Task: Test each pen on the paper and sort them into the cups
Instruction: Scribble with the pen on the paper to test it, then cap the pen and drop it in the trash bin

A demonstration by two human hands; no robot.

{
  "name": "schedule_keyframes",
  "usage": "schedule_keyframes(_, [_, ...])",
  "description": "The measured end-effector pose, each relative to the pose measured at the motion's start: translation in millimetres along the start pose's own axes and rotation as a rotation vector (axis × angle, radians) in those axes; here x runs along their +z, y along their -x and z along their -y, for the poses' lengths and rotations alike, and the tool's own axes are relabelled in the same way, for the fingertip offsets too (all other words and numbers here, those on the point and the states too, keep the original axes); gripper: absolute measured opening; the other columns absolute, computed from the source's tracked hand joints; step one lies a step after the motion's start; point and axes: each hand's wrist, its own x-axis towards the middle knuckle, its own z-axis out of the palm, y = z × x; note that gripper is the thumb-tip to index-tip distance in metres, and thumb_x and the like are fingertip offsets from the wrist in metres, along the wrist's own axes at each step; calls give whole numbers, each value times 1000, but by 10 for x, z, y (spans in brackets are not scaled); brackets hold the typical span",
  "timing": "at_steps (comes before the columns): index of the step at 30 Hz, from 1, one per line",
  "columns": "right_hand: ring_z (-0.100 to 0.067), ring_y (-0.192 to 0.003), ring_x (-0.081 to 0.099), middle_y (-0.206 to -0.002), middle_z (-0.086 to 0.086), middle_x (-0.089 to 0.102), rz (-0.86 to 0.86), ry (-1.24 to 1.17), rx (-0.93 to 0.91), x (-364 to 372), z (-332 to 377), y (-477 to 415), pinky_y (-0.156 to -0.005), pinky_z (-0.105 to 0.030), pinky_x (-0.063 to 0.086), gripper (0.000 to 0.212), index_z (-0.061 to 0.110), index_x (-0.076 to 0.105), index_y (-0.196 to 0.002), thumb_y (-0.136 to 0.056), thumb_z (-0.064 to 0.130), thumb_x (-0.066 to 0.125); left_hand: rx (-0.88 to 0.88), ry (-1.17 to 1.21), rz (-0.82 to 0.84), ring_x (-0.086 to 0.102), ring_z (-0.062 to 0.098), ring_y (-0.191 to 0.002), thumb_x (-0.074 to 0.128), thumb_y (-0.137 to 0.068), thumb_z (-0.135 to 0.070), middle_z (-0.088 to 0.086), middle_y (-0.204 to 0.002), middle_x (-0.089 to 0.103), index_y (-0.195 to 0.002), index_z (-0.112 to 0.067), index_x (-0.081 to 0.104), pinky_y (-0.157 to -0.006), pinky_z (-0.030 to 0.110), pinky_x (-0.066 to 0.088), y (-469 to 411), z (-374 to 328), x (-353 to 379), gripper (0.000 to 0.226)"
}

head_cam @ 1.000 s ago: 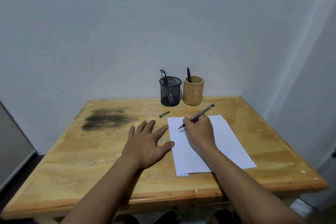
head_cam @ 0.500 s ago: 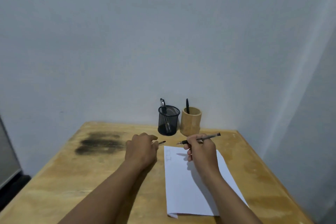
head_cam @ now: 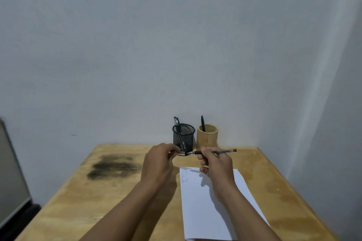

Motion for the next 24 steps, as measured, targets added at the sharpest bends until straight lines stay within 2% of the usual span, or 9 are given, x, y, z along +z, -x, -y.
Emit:
schedule_keyframes(2, [-12, -55, 52, -67, -6, 66, 14, -24, -2, -3, 46, -4, -48, -24, 47, 10, -1, 70, -95, -94, 7, 65, 47, 25, -10, 66, 10, -82, 67, -92, -18, -12, -90, 74, -93, -31, 76, -74, 31, 51, -8, -81, -43, 16])
schedule_keyframes(5, [-11, -54, 52, -67, -8, 65, 38, -46, 3, -48, 120, 12, -48, -23, 47, 11, -3, 71, -94, -95, 6, 65, 108, 70, 23, 60, 5, -79, 65, -93, -13, -11, -90, 72, -96, -25, 77, -70, 10, 40, 41, -234, -79, 17])
schedule_keyframes(7, [-10, -54, 52, -67, -8, 65, 51, -68, 22, -88, 153, 20, -49, -23, 47, 12, -4, 71, -96, -95, 6, 65, 109, 154, 55, 59, 2, -78, 63, -94, -11, -10, -88, 71, -96, -22, 75, -69, 7, 40, 64, -313, -83, 17])
schedule_keyframes(9, [-10, -54, 51, -67, -6, 65, 65, -100, 49, -129, 175, 25, -52, -24, 46, 12, -3, 71, -97, -95, 7, 65, 42, 301, 106, 64, 4, -79, 62, -95, -11, -8, -84, 72, -92, -22, 72, -71, 15, 49, 76, -376, -72, 16])
schedule_keyframes(11, [-9, -54, 51, -67, -5, 64, 89, -119, 66, -161, 189, 42, -54, -25, 45, 12, -3, 71, -96, -94, 8, 66, -56, 460, 149, 69, 13, -76, 61, -96, -11, -1, -78, 74, -88, -19, 73, -73, 30, 58, 91, -443, -68, 16])
schedule_keyframes(13, [-8, -52, 49, -65, -5, 63, 103, -146, 65, -181, 205, 55, -54, -24, 43, 11, -2, 70, -91, -94, 8, 66, -113, 583, 145, 69, 15, -69, 62, -96, -10, 7, -76, 75, -86, -14, 75, -75, 36, 61, 91, -504, -71, 17])
schedule_keyframes(16, [-7, -50, 50, -62, -5, 61, 102, -179, 49, -187, 221, 61, -54, -24, 44, 12, -2, 69, -86, -95, 6, 65, -152, 672, 122, 68, 13, -64, 63, -96, -10, 12, -74, 74, -87, -9, 76, -77, 37, 62, 88, -566, -64, 17])
schedule_keyframes(19, [-7, -49, 51, -63, -7, 60, 95, -217, 61, -183, 208, 57, -53, -23, 45, 13, -2, 68, -86, -96, 5, 64, -186, 698, 105, 70, 14, -65, 64, -95, -10, 7, -71, 74, -86, -8, 77, -78, 40, 62, 95, -611, -38, 16])
schedule_keyframes(24, [-7, -55, 52, -64, -3, 63, 133, -123, 82, -278, 209, 7, -54, -21, 47, 18, -3, 70, -91, -95, 14, 67, -161, 677, 146, 72, 16, -71, 64, -95, -11, 5, -74, 75, -90, -9, 77, -78, 37, 62, 151, -616, -68, 14])
